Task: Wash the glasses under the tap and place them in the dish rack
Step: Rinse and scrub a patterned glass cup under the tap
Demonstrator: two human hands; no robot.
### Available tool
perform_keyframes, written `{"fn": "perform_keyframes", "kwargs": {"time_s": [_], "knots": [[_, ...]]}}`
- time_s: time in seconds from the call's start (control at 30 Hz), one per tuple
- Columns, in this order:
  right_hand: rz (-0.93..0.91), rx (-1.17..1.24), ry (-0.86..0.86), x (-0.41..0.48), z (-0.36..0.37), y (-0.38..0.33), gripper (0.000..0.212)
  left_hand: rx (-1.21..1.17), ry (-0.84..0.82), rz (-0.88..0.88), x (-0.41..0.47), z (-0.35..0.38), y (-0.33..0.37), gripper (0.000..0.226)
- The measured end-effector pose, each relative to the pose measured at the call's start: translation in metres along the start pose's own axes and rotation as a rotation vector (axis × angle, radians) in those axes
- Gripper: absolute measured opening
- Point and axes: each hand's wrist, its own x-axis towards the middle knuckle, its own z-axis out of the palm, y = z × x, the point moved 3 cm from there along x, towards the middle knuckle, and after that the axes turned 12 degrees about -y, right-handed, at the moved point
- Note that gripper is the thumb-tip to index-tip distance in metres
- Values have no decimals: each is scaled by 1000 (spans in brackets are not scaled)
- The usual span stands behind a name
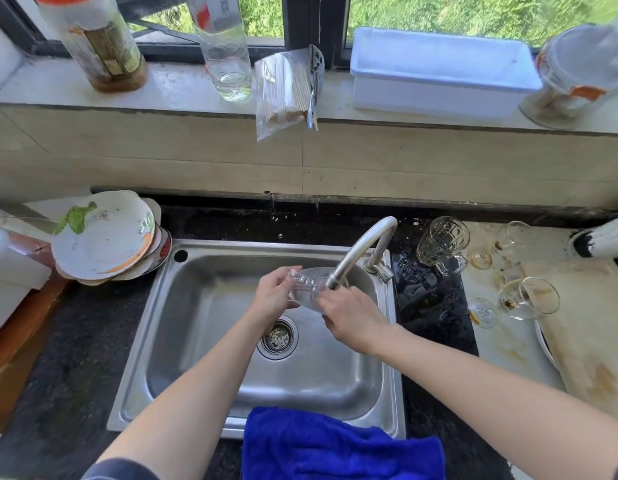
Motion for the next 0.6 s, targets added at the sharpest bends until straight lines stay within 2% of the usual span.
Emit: {"fn": "perform_keyframes", "kwargs": {"time_s": [0.07,0.13,0.2,0.37,0.43,0.53,0.6], "knots": [[77,46,-46,7,-1,-2,57,24,-17,30,3,3,9,23],[-18,82,-12,5,1,-2,65,37,27,31,8,-10,12,23],[-96,18,-60,1,10,7,60,55,74,5,11,-26,10,21],[72,11,-80,16,5,6,47,62,-19,-52,12,-6,5,17],[-1,2,-110,10,7,3,38,51,-22,-75,11,-14,5,17],[-150,-33,-122,-1,9,11,49,93,-36,-129,11,-31,1,21],[-146,-53,-113,4,10,13,46,122,-116,-185,7,-26,1,25]]}}
